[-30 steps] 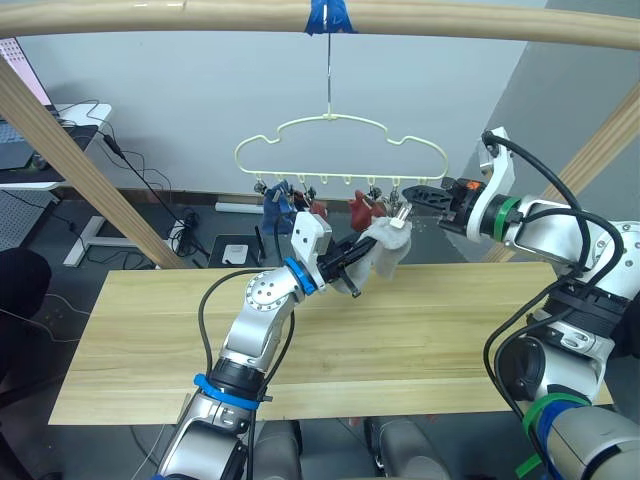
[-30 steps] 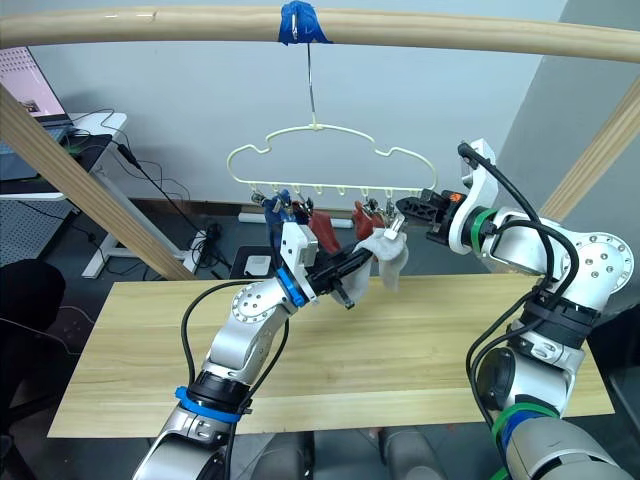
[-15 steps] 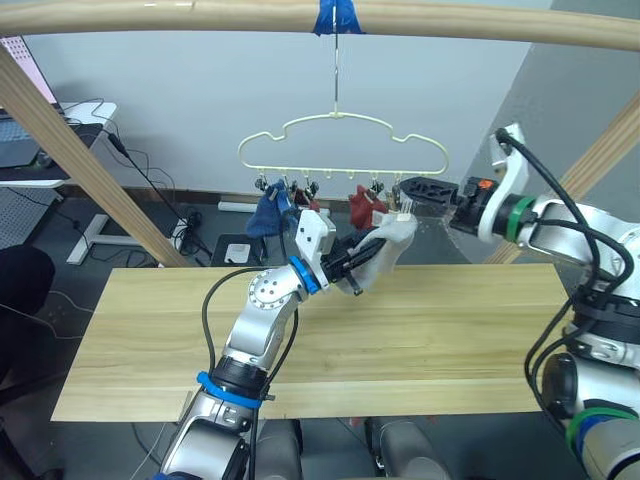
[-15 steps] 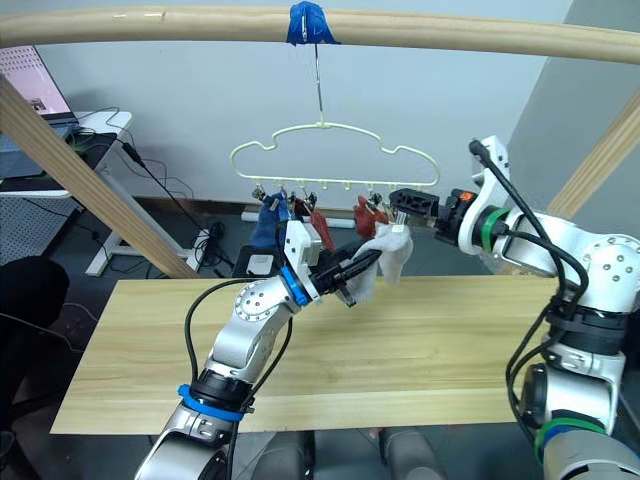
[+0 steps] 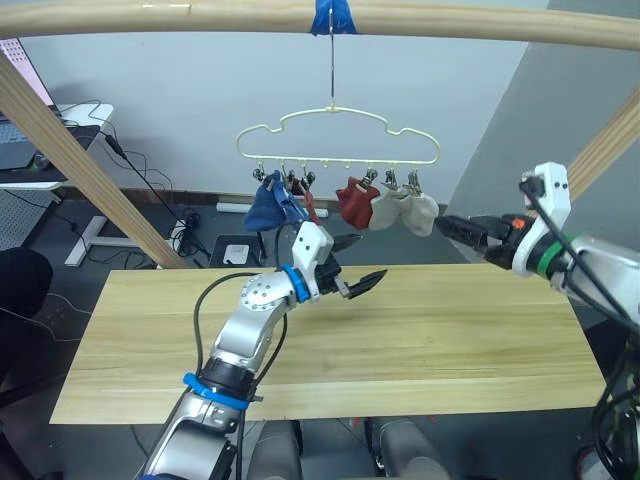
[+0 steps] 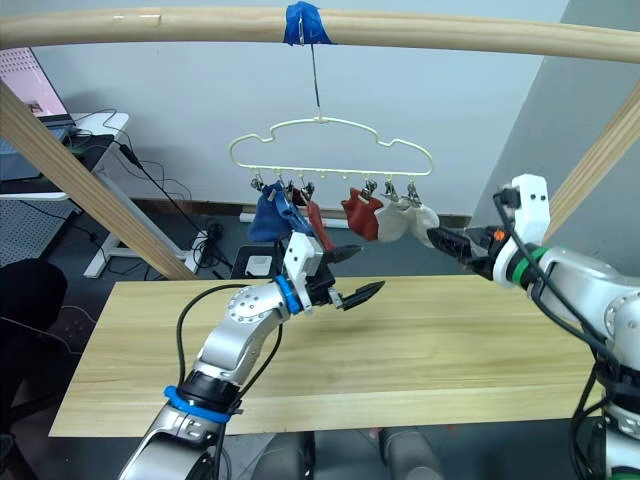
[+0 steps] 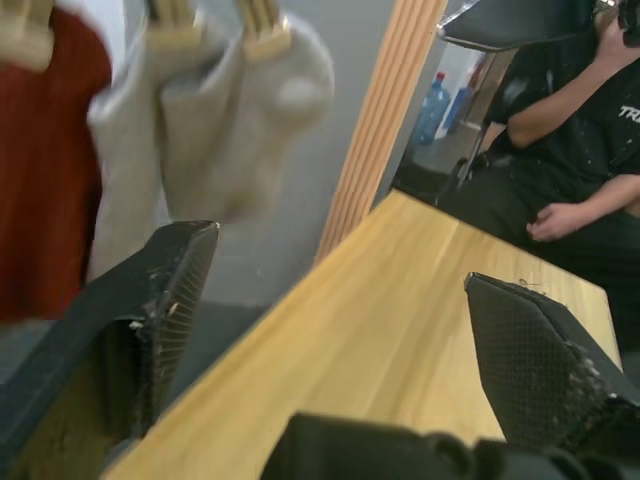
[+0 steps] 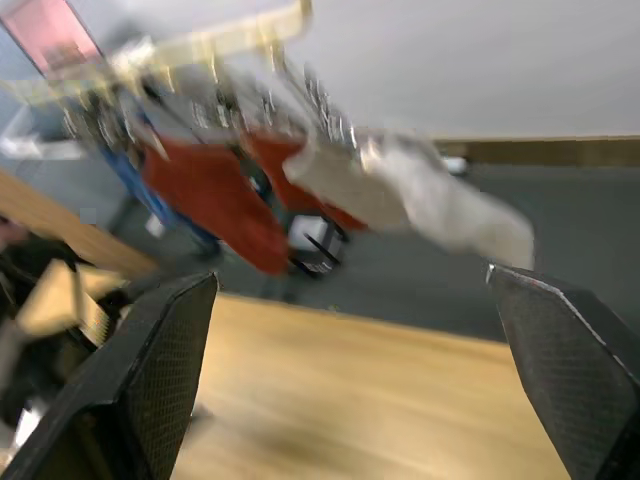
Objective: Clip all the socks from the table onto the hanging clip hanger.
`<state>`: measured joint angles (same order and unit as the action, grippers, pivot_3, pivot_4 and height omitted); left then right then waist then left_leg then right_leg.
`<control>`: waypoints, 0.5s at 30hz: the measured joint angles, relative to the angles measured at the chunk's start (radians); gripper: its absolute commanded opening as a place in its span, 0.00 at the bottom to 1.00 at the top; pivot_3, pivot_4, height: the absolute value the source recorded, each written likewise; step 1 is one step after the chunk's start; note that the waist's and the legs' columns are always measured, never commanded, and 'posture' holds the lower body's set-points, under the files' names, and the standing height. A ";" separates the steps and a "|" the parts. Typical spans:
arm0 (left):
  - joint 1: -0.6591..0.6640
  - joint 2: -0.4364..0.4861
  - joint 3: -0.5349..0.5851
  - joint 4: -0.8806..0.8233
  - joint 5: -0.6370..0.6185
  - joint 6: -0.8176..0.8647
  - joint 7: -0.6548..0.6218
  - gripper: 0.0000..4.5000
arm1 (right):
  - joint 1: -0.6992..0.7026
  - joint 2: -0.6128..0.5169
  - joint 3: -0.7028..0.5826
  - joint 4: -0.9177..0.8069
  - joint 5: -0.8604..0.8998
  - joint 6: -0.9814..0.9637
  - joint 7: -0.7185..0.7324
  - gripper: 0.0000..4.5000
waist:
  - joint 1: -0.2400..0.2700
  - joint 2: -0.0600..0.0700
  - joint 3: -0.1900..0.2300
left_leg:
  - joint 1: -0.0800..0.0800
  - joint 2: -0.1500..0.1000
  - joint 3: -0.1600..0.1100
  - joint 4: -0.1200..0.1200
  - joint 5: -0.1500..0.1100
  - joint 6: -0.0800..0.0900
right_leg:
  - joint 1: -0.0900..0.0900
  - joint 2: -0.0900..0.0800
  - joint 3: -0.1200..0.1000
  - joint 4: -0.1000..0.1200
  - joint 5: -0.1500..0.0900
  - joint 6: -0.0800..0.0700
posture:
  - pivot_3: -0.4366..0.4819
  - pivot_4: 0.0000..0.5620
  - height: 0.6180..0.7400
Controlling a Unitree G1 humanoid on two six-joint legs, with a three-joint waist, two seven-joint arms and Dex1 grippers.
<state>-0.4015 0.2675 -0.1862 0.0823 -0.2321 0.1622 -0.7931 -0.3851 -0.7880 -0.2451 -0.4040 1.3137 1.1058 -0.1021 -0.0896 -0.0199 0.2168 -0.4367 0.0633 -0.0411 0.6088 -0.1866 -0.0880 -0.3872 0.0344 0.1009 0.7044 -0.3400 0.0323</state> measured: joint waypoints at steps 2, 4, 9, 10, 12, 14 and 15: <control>0.050 0.054 0.034 -0.058 -0.051 0.096 -0.012 0.99 | 0.078 -0.049 0.052 -0.049 -0.129 -0.063 0.098 1.00 | 0.000 0.000 0.000 | 0.000 0.000 0.000 0.000 0.000 0.000 | 0.000 0.000 0.000 0.000 -0.001 0.001 | 0.39 0.32 1.00; 0.104 0.120 0.088 -0.104 -0.091 0.195 -0.017 0.99 | 0.150 -0.075 0.101 -0.074 -0.263 -0.133 0.193 1.00 | 0.000 0.000 0.000 | 0.001 0.001 -0.001 0.000 0.000 0.000 | 0.000 0.000 -0.001 0.001 -0.001 0.001 | 0.42 0.33 1.00; 0.289 0.315 0.246 -0.195 -0.139 0.327 -0.008 0.99 | 0.306 -0.075 0.161 -0.091 -0.515 -0.322 0.339 1.00 | 0.003 0.000 0.000 | 0.002 0.001 -0.001 0.001 0.000 0.000 | 0.001 0.000 0.000 0.001 -0.001 0.002 | 0.44 0.32 1.00; 0.322 0.347 0.273 -0.195 -0.127 0.325 -0.001 0.99 | 0.325 -0.053 0.160 -0.080 -0.552 -0.351 0.345 1.00 | 0.005 -0.001 0.000 | 0.002 0.001 -0.001 0.001 0.000 0.000 | 0.001 -0.001 -0.001 0.001 -0.001 0.002 | 0.47 0.32 1.00; 0.375 0.385 0.298 -0.195 -0.094 0.304 0.015 0.99 | 0.365 -0.020 0.161 -0.063 -0.619 -0.404 0.360 1.00 | 0.011 -0.001 0.000 | 0.002 0.000 -0.001 0.001 0.000 0.000 | 0.002 -0.002 -0.001 0.000 -0.001 0.002 | 0.48 0.32 1.00; 0.416 0.403 0.316 -0.191 -0.077 0.277 0.018 0.99 | 0.407 0.002 0.170 -0.051 -0.680 -0.447 0.372 1.00 | 0.023 -0.001 0.000 | 0.002 -0.001 -0.001 0.001 0.000 0.000 | 0.002 -0.002 -0.001 0.000 -0.001 0.002 | 0.50 0.32 1.00; 0.434 0.406 0.327 -0.185 -0.073 0.262 0.018 0.99 | 0.427 0.015 0.177 -0.044 -0.709 -0.463 0.382 1.00 | 0.031 -0.001 0.000 | 0.002 -0.001 -0.001 0.001 0.000 0.000 | 0.002 -0.002 -0.001 0.000 -0.001 0.002 | 0.50 0.31 1.00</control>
<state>0.0324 0.6738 0.1406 -0.1028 -0.3052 0.4246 -0.7747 0.0415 -0.7729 -0.0684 -0.4477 0.6049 0.6423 0.2801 -0.0586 -0.0208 0.2165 -0.4345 0.0627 -0.0417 0.6099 -0.1866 -0.0881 -0.3851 0.0322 0.1003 0.7042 -0.3410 0.0339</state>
